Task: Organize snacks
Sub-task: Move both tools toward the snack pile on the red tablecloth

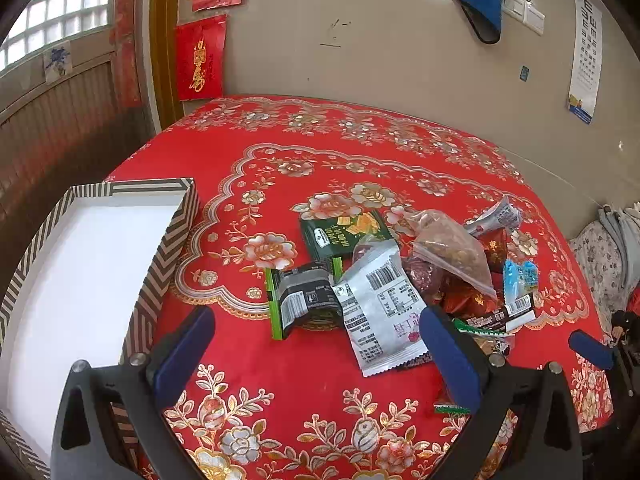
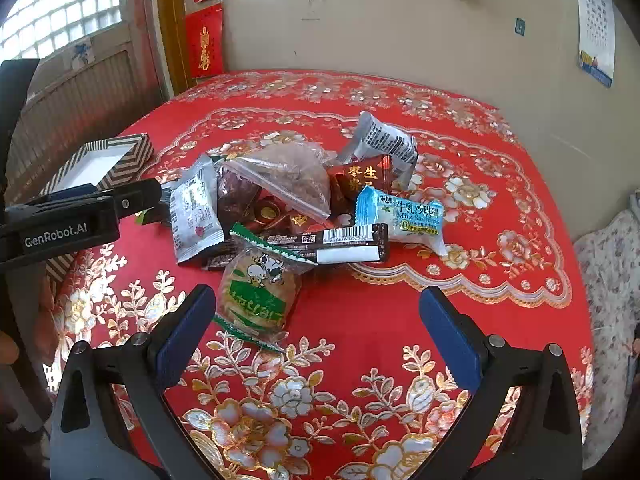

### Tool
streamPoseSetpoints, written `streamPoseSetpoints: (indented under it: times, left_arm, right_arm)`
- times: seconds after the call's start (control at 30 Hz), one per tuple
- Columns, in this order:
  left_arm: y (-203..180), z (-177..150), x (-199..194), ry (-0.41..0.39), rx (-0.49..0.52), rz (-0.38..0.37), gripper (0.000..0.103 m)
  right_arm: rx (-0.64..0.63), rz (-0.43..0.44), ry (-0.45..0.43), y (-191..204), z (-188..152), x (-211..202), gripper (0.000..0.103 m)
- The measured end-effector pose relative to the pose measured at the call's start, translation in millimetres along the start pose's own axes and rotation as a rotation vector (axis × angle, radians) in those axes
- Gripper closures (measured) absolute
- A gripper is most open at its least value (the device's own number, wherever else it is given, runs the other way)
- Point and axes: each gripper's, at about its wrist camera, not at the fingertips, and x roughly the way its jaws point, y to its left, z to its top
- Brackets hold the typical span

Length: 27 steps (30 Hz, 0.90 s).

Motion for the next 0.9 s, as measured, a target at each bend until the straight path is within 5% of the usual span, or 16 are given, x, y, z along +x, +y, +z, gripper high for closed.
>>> streamPoseSetpoints:
  times: [0.9]
  left_arm:
    - [-11,-1,17,0.04,-0.004,-0.006,0.0]
  right_arm:
    - [0.021,0.003,0.035,1,-10,10,0.001]
